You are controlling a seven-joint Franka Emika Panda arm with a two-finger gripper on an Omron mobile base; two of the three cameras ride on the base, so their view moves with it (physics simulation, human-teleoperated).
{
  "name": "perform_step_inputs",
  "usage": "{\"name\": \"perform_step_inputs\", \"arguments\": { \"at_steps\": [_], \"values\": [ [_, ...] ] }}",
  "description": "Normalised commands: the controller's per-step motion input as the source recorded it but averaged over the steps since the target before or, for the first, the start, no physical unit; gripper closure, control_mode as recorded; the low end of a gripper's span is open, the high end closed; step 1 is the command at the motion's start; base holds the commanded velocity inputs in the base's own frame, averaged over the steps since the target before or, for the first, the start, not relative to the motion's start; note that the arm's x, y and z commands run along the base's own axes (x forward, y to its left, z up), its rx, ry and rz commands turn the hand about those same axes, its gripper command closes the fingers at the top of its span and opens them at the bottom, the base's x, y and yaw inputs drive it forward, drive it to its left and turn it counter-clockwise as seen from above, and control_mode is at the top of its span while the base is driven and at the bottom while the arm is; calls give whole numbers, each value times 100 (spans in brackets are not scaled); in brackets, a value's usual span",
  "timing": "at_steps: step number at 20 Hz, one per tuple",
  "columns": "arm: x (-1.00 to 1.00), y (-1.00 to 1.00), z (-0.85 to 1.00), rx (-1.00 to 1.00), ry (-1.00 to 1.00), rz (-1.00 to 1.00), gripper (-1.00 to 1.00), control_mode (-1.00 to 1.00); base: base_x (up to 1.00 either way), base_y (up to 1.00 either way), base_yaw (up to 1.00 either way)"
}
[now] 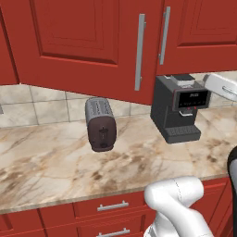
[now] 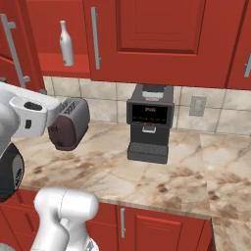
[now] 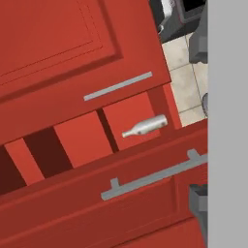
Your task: Open the cabinet directly in front. Then move the liquor and the mug to the dining counter with the jar on it.
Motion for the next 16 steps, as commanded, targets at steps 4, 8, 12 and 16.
{"name": "perform_step_inputs", "arguments": {
  "at_steps": [4,8,12,16],
  "values": [
    [16,5,-7,0,11,7,-100,-100,0,0,0],
    [13,-6,0,0,1,5,-100,-100,0,0,0],
    [30,-20,0,6,5,20,-100,-100,0,0,0],
    [36,-13,0,8,3,25,-100,-100,0,0,0]
  ]
}}
